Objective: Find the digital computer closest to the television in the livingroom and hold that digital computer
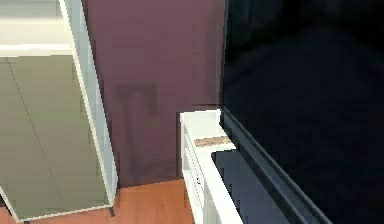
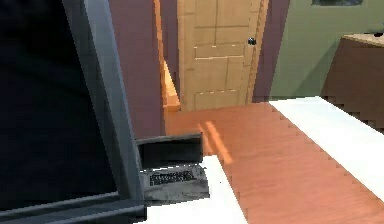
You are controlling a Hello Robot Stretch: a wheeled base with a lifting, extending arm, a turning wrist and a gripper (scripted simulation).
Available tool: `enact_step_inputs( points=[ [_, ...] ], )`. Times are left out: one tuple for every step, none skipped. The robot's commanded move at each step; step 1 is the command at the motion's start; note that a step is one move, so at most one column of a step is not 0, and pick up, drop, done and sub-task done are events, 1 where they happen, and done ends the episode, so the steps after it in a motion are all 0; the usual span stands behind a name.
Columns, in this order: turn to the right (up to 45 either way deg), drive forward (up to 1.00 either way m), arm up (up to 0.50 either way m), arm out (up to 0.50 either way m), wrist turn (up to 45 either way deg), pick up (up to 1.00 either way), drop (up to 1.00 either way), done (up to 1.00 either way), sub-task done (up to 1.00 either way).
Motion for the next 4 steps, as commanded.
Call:
enact_step_inputs(
  points=[
    [0.0, 0.0, 0.34, 0.0, 0.0, 0.0, 0.0, 0.0, 0.0],
    [0.0, 0.0, 0.0, 0.2, 0.0, 0.0, 0.0, 0.0, 0.0],
    [0.0, 0.0, 0.0, 0.0, 45.0, 0.0, 0.0, 0.0, 0.0],
    [0.0, 0.0, 0.0, 0.0, 45.0, 0.0, 0.0, 0.0, 0.0]
  ],
)
